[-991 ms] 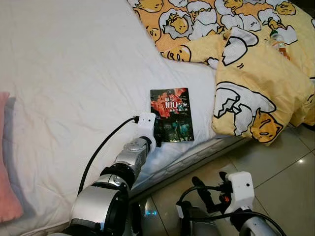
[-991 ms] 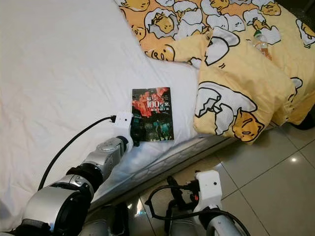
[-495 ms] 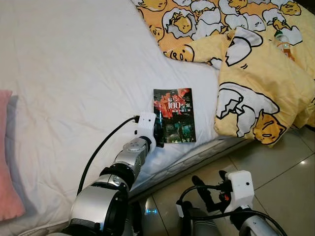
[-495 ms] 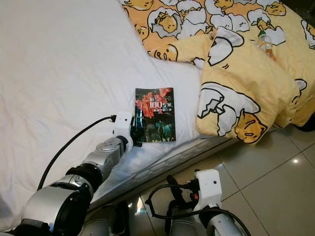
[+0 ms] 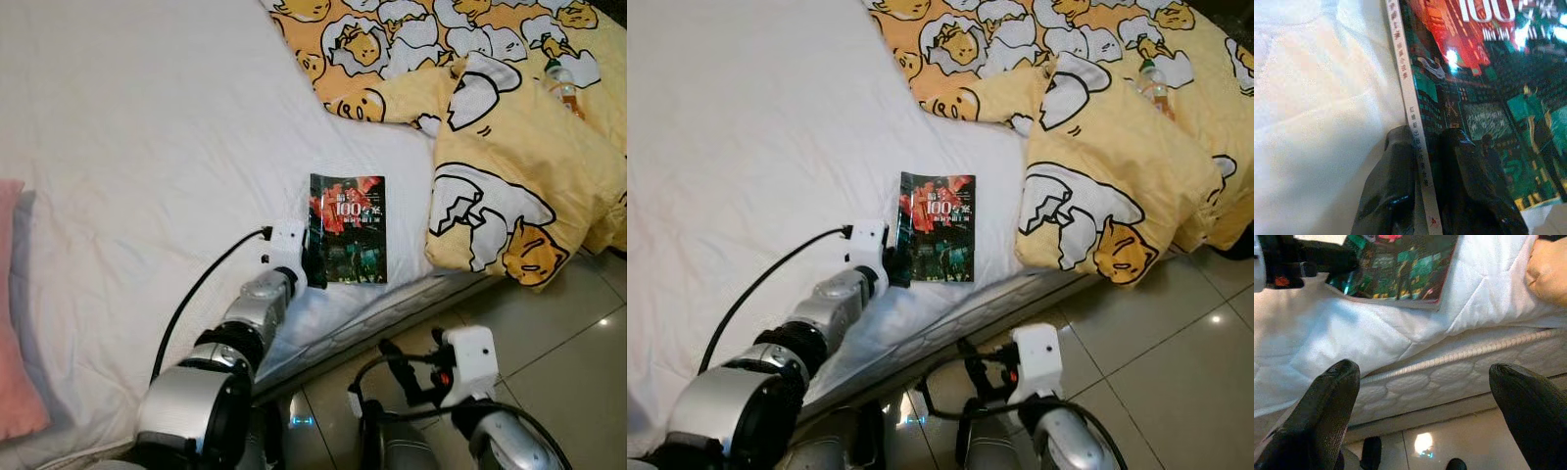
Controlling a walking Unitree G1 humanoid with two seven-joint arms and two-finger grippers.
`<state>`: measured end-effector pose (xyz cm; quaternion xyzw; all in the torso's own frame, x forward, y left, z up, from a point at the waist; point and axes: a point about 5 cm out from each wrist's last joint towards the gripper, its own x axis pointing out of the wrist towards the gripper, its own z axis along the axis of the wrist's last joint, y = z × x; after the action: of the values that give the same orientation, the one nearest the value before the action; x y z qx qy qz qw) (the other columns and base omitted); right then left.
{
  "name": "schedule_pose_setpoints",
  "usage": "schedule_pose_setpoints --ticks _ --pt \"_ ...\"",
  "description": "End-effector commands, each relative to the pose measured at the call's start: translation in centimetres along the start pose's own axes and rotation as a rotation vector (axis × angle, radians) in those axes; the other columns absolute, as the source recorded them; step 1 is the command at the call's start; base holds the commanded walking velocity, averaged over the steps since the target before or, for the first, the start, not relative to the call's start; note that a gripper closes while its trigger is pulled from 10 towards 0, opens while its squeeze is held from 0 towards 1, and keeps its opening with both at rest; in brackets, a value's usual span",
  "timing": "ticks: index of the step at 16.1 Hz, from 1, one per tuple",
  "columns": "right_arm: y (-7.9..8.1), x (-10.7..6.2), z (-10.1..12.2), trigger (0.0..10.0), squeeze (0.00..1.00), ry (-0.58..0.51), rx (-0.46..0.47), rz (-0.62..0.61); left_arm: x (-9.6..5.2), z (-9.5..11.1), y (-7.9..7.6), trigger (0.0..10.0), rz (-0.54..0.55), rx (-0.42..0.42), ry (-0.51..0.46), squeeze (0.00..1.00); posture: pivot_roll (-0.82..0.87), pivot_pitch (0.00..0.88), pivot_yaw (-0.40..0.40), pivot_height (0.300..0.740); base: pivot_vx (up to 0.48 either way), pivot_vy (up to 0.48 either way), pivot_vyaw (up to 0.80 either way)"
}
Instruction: Clean up the room
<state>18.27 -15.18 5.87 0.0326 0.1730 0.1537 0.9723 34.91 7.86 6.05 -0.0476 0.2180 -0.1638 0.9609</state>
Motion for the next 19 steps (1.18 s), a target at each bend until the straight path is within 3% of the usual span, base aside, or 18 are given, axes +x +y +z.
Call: schedule_pose_setpoints --ticks 1,3,4,6,7,8,9,11,13,14,15,16,19 --pt "-0.4 -0.1 -0.4 10.0 0.0 0.013 0.0 -0.012 -0.3 -0.9 0.7 0.0 0.012 -0.029 0.034 0.0 -0.18 0.185 0.025 0.74 0.0 0.0 0.0" --pt "-0.7 1.2 0.1 10.0 0.0 -0.012 -0.01 -0.015 -0.4 -1.1 0.6 0.0 -0.039 -0.066 0.027 0.0 -0.18 0.121 0.041 0.74 0.0 0.0 0.0" --pt "-1.0 2.3 0.9 10.0 0.0 -0.048 -0.018 -0.026 -0.4 -0.3 0.8 0.0 -0.061 -0.122 -0.023 0.0 -0.18 0.067 0.053 0.74 0.0 0.0 0.0" --pt "-1.3 3.3 1.6 10.0 0.0 -0.078 -0.014 -0.033 -0.4 1.3 1.1 0.0 -0.074 -0.144 -0.103 0.0 -0.16 0.025 0.06 0.74 0.0 0.0 0.0" --pt "-1.6 4.3 2.3 10.0 0.0 -0.103 -0.013 -0.031 -0.6 4.1 1.4 0.0 -0.07 -0.119 -0.247 0.0 -0.15 0.0 0.065 0.74 0.0 0.0 0.0" --pt "-1.7 4.8 2.6 10.0 0.0 -0.111 -0.013 -0.029 -0.8 5.4 1.3 0.0 -0.08 -0.109 -0.323 0.0 -0.14 0.0 0.07 0.74 0.0 0.0 0.0" --pt "-1.9 5.7 4.0 10.0 0.0 -0.158 -0.001 -0.024 -2.2 8.8 -0.7 0.0 -0.194 0.011 -0.517 0.0 -0.1 0.0 0.073 0.74 0.0 0.0 0.0" --pt "-2.3 7.4 6.0 10.0 0.0 -0.226 0.037 -0.024 -4.0 9.6 -1.9 0.0 -0.211 -0.005 -0.61 0.0 -0.06 0.0 0.068 0.74 0.0 0.0 0.0" --pt "-2.6 8.0 6.5 10.0 0.0 -0.238 0.059 -0.029 -4.5 9.0 -1.4 0.0 -0.151 -0.029 -0.616 0.0 -0.05 0.0 0.056 0.74 0.0 0.0 0.0" --pt "-2.9 8.7 6.7 10.0 0.0 -0.235 0.06 -0.034 -4.5 7.9 0.3 6.9 -0.008 -0.032 -0.588 0.0 -0.03 0.0 0.042 0.74 0.0 0.0 0.56" --pt "-2.9 8.8 6.6 10.0 0.0 -0.228 0.055 -0.034 -4.6 7.4 1.0 6.9 0.057 -0.024 -0.574 0.0 -0.03 0.0 0.042 0.74 0.0 0.0 0.56" --pt "-3.1 9.1 6.4 10.0 0.0 -0.219 0.042 -0.037 -5.5 5.8 3.0 10.0 0.21 0.083 -0.548 0.0 -0.01 0.0 0.037 0.74 0.0 0.0 0.49" --pt "-3.1 9.6 5.6 10.0 0.0 -0.207 0.04 -0.045 -7.4 3.4 5.8 10.0 0.426 0.172 -0.46 0.0 0.0 0.0 0.035 0.74 0.0 0.0 0.5"
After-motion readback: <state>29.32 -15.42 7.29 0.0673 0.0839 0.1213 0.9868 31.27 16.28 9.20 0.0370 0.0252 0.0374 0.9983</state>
